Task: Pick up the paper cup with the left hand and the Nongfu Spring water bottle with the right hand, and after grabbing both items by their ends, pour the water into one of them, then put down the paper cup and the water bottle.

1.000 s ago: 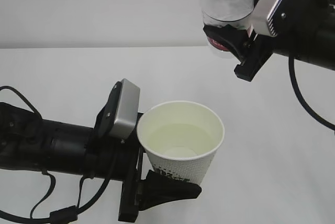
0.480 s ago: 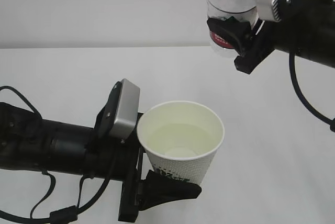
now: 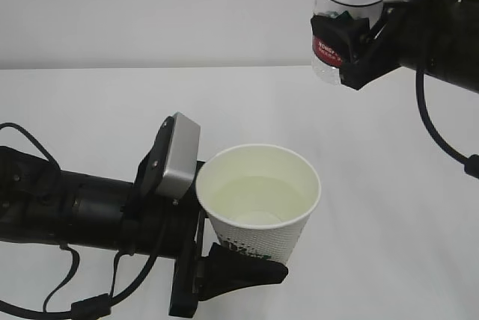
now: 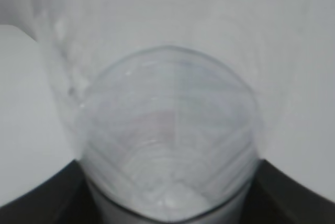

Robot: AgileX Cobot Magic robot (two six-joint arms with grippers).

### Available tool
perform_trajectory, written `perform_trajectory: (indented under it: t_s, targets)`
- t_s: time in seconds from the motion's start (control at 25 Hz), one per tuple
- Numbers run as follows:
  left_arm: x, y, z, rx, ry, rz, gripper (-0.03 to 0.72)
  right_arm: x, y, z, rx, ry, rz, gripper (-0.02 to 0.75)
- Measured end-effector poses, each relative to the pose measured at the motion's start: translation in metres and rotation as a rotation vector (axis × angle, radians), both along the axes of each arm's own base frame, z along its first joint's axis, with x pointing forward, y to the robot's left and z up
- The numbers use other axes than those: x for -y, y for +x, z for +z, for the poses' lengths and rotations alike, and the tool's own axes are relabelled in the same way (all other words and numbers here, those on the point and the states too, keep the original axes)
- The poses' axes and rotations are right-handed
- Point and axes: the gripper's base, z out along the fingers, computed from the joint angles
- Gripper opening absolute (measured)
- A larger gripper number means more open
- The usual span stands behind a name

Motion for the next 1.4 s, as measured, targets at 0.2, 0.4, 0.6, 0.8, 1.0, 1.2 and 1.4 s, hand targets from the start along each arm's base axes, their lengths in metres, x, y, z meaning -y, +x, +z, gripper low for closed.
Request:
perform_trajectory:
  t_s: [0.2, 0.4, 0.6, 0.8, 1.0, 1.2, 1.4]
  targets:
    - [0.000, 0.000, 0.000, 0.000, 0.000, 0.000, 0.526, 0.004, 0.002, -0.004, -0.062, 0.014, -0.057, 0.475]
    - [0.000, 0.000, 0.000, 0.000, 0.000, 0.000, 0.526, 0.009, 0.004, -0.007, -0.113, 0.053, -0.115, 0.475]
    - [0.000, 0.000, 0.000, 0.000, 0.000, 0.000, 0.526, 0.012, 0.005, -0.008, -0.148, 0.100, -0.161, 0.475]
    - [0.000, 0.000, 0.000, 0.000, 0.000, 0.000, 0.526, 0.013, 0.006, -0.008, -0.163, 0.125, -0.183, 0.475]
    - [0.000, 0.000, 0.000, 0.000, 0.000, 0.000, 0.526, 0.017, 0.007, -0.011, -0.214, 0.148, -0.234, 0.475]
    - [0.000, 0.000, 0.000, 0.000, 0.000, 0.000, 0.526, 0.020, 0.008, -0.012, -0.226, 0.160, -0.272, 0.475]
    - [0.000, 0.000, 0.000, 0.000, 0.000, 0.000, 0.526, 0.025, 0.008, -0.015, -0.235, 0.122, -0.319, 0.474]
